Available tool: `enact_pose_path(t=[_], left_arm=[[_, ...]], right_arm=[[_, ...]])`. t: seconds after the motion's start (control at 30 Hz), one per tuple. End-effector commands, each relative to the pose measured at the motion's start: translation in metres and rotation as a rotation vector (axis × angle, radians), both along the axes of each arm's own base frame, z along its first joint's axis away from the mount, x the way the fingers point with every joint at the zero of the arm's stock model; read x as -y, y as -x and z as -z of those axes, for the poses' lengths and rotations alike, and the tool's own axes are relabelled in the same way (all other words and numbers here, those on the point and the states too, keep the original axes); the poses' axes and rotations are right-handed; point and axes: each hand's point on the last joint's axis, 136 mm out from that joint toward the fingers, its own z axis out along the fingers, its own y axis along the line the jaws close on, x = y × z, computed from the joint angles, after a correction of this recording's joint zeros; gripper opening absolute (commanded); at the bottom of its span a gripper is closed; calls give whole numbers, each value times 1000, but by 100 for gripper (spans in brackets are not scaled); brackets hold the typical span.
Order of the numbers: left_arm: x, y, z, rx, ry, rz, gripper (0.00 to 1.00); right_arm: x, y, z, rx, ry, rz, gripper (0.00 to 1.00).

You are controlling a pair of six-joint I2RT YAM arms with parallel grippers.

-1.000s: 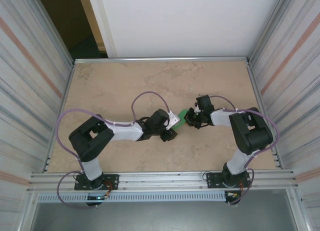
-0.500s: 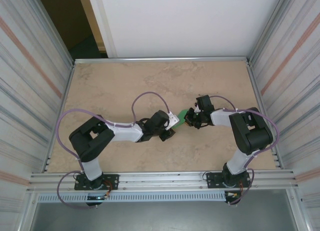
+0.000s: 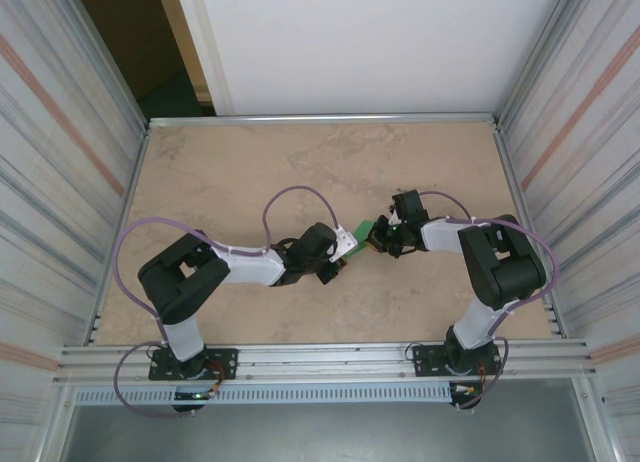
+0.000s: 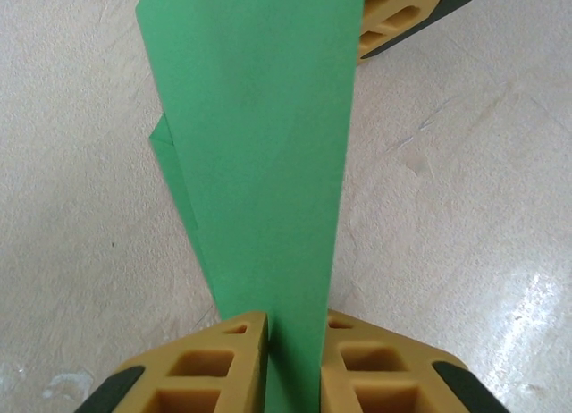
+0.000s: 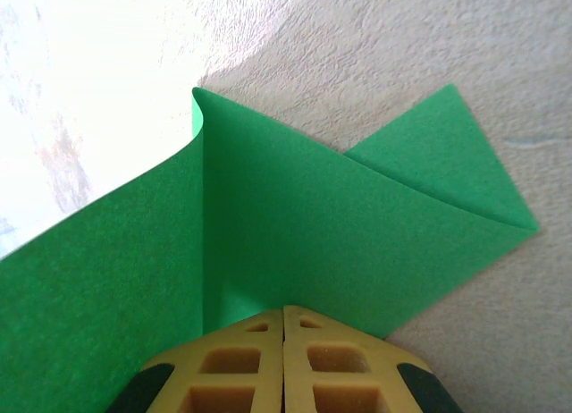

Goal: Fold a paper plane with a square sheet of paper (pick it up from the middle)
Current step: Fold the wing for the fifth time at the center of the table.

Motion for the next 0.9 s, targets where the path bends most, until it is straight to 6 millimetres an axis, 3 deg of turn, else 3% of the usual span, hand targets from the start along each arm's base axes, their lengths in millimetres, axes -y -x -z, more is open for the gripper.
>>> enact_pose_path(t=[0.0,0.33,0.47,0.7,0.87], left_arm=[[7,5,-8,-3,41,31,20],[8,5,-3,-12,36,30,5],[5,4,2,-30,21,10,2],[-15,-11,1,-32,34,-104,0],[-16,-16,0,-8,2,-138,0]], right_arm=[[10,10,21,-72,53,17,6],[9,9,19,-69,48,13,7],[8,6,13,-52,32,7,15],[28,-10,-57,157,-10,28,41],[64,4,-72,211,92,100,53]])
